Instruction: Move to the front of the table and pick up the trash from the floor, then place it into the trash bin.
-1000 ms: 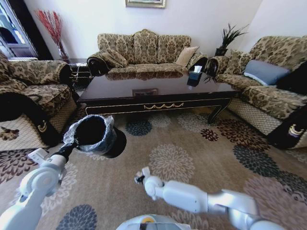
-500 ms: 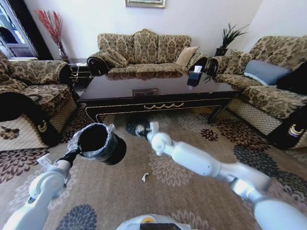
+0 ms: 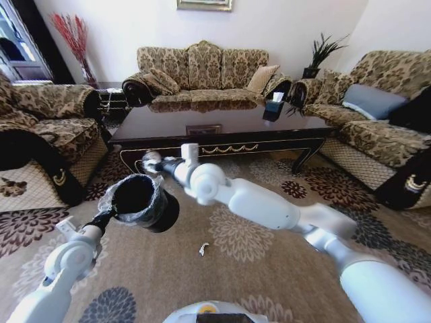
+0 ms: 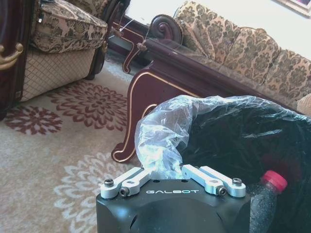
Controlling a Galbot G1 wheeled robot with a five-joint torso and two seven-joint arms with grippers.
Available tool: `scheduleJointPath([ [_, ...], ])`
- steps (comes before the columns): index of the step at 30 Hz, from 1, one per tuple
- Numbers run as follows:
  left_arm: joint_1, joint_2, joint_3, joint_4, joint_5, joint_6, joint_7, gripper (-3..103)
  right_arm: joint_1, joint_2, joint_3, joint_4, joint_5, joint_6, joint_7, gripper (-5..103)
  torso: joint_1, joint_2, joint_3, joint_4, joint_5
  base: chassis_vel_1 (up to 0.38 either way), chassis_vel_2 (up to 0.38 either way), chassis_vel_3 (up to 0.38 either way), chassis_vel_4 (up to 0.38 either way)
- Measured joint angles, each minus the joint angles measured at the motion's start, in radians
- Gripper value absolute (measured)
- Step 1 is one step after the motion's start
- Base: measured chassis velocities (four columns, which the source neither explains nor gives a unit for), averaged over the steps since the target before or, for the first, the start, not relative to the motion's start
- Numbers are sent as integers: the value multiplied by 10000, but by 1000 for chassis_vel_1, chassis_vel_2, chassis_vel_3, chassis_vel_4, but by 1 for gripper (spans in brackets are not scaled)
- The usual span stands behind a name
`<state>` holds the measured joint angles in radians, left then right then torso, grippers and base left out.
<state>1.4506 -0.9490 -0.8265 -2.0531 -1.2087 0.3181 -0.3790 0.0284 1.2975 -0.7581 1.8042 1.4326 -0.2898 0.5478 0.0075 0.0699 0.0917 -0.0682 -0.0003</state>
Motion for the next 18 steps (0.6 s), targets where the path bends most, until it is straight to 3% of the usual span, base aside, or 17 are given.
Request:
scheduleJointPath([
  [3,-10,14,-67,-98,-110,1,-7,3,-206,295,-595,-334,-597,161,-5,54,0,-1,0,0,0,0,0,0,0],
  [7,5,9,-114,-113,-136,4,-5,3,-280,366,-821,-448,-835,241,8,54,0,0,0,0,1,0,0,0,0],
  [8,9,3,-117,-114,-137,3,-5,3,-280,363,-832,-443,-844,250,3,58,0,0,0,0,1,0,0,0,0],
  [10,12,-5,-119,-114,-138,4,-4,3,-278,352,-834,-428,-845,256,1,58,0,0,0,-1,1,0,0,0,0],
  [14,23,-45,-121,-155,-132,6,0,3,-249,275,-816,-233,-833,300,-2,80,0,0,0,-1,2,0,0,0,0],
  [18,73,-42,-156,-199,-128,11,2,3,-283,228,-618,-106,-832,360,7,91,0,0,0,-1,2,0,0,0,0],
])
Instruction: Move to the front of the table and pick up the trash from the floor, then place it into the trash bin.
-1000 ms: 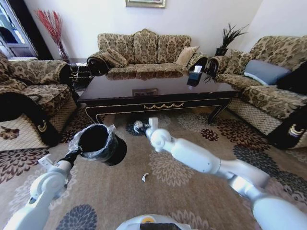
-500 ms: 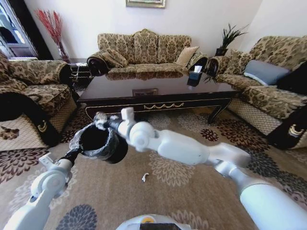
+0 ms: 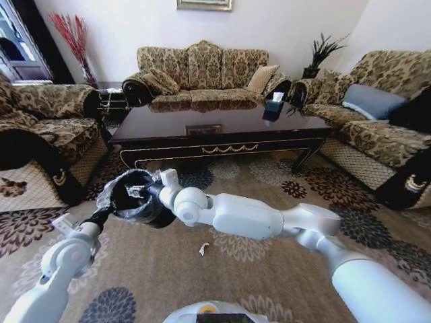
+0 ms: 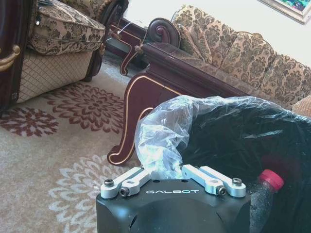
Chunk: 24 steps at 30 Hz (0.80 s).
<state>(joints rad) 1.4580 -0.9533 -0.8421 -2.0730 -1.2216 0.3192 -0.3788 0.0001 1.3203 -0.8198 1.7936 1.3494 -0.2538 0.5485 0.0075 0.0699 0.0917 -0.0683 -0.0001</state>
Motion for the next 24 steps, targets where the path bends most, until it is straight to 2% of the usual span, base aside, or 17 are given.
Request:
scheduleJointPath([
  [2,34,18,-36,-3,3,1,0,3,-59,-37,347,14,10,63,7,99,0,0,0,1,0,0,0,0,0],
  [9,-10,157,-246,422,65,-2,13,3,-538,-529,1574,-590,99,231,62,100,0,0,0,-1,2,0,0,0,0],
  [11,-67,258,-387,764,67,-34,15,3,-942,-790,2000,-721,318,-156,656,100,0,0,0,-1,2,0,0,0,0],
  [12,-67,258,-387,764,67,-34,15,3,-942,-790,2000,-721,318,-156,656,100,0,0,0,-1,2,0,0,0,0],
  [14,-100,382,-521,1025,41,-88,49,3,-1397,-841,2286,-887,936,-883,2134,100,0,0,0,0,1,0,0,0,0],
  [15,-100,382,-521,1025,41,-88,49,3,-1397,-841,2286,-887,936,-883,2134,100,0,0,0,0,1,0,0,0,0],
  [16,-124,452,-595,1116,19,-109,64,3,-1760,-761,2387,-1023,1452,-1162,3023,100,0,0,0,0,1,0,0,0,0],
  [18,-161,532,-690,1183,-57,-126,64,3,-2353,-681,2342,-1303,1708,-1354,3780,100,0,0,0,2,1,0,0,0,0],
  [24,-173,657,-893,1185,-256,-127,47,3,-4063,-651,2112,-2213,998,-1413,3888,100,0,0,0,-1,2,0,0,0,0],
])
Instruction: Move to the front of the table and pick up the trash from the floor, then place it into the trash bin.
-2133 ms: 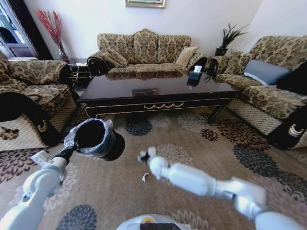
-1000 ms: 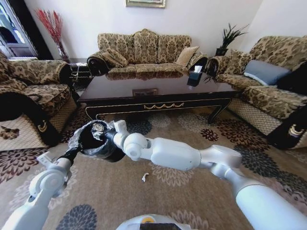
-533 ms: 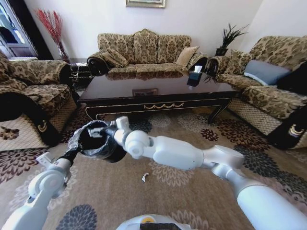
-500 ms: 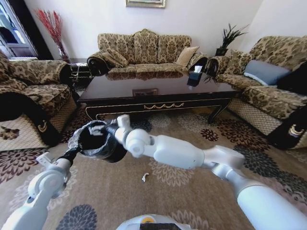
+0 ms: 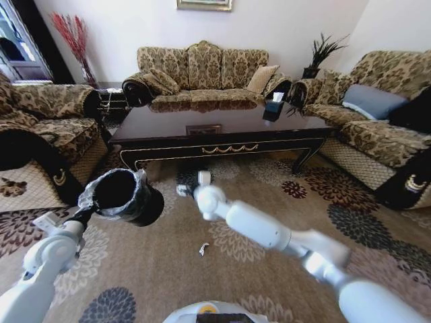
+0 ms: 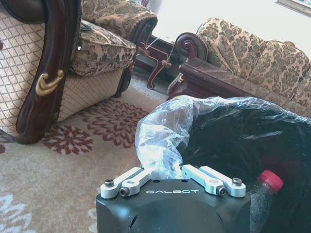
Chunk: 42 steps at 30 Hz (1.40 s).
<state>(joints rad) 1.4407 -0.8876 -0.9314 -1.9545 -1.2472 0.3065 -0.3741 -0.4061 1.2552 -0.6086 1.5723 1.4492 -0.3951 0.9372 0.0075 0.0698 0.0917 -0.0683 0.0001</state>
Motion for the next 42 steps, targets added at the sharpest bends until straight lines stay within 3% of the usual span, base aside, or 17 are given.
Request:
scheduleJointPath([
  [7,43,4,-102,-61,-47,0,-5,3,-1551,85,-10,-1055,-627,151,-39,100,-1,0,-1,1,0,0,0,0,0],
  [15,-80,-240,13,-133,89,-14,-5,3,-2558,435,106,-2353,-1375,661,-921,100,-1,0,-1,3,-1,0,0,0,0],
  [37,-256,-346,196,22,237,-18,53,3,-2624,1161,-5,-4902,-2152,1583,-2244,103,-1,1,0,1,-1,0,0,0,0],
  [42,-256,-348,206,43,265,-19,61,3,-2679,1257,39,-5221,-2294,1639,-2362,98,-1,1,0,2,-1,0,0,0,0],
])
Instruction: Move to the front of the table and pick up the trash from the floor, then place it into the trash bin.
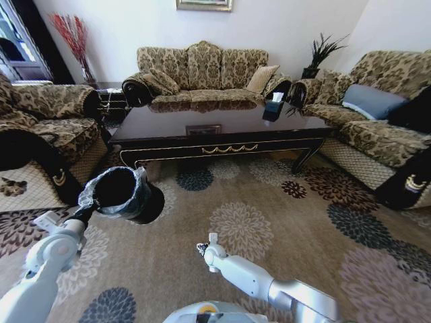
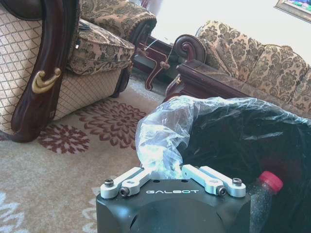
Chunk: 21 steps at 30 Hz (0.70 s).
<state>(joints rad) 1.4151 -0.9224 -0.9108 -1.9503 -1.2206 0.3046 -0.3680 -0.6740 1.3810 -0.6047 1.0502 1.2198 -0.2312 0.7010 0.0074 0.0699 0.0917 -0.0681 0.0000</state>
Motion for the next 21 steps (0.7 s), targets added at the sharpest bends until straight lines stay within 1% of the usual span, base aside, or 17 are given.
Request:
scheduleJointPath([
  [2,-31,1,22,2,5,-3,6,3,-78,-12,35,-18,-62,8,-42,91,0,0,0,-2,-1,0,0,0,0],
  [3,-31,1,22,2,5,-3,6,3,-78,-12,35,-18,-62,8,-42,91,0,0,0,-2,-1,0,0,0,0],
  [6,-73,20,51,6,10,-4,7,3,-168,-116,61,87,-114,-18,-119,76,0,1,-2,-7,-5,0,0,0,0],
  [8,-78,24,57,6,12,-5,6,3,-179,-129,63,104,-132,-25,-133,76,0,1,-2,-7,-6,0,0,0,0],
  [12,-84,23,82,19,74,-16,7,3,-253,-230,42,286,-327,-62,-207,54,1,1,0,-11,-9,0,0,0,0],
  [13,-84,23,82,19,74,-16,7,3,-253,-230,42,286,-327,-62,-207,54,1,1,0,-11,-9,0,0,0,0],
  [14,-84,20,87,28,95,-23,10,3,-279,-249,-14,433,-351,-77,-260,48,0,0,1,2,1,0,0,0,0],
  [15,-83,20,87,31,101,-24,12,3,-296,-266,-59,500,-367,-84,-269,43,0,0,2,4,9,0,0,0,0],
  [16,-82,20,87,34,117,-30,14,3,-309,-284,-77,546,-379,-89,-273,43,0,0,2,6,12,0,0,0,0],
  [17,-82,20,86,44,137,-51,15,3,-336,-320,-127,657,-411,-94,-285,37,0,0,1,10,7,0,0,0,0],
  [18,-82,20,86,44,137,-51,15,3,-336,-320,-127,657,-411,-94,-285,37,0,0,1,10,7,0,0,0,0],
  [20,-83,20,93,58,141,-54,22,3,-368,-366,-189,799,-448,-97,-290,27,0,0,2,10,7,0,0,0,0],
  [21,-89,21,97,70,154,-58,25,3,-374,-392,-208,869,-473,-97,-290,27,0,0,2,6,7,0,0,0,0],
])
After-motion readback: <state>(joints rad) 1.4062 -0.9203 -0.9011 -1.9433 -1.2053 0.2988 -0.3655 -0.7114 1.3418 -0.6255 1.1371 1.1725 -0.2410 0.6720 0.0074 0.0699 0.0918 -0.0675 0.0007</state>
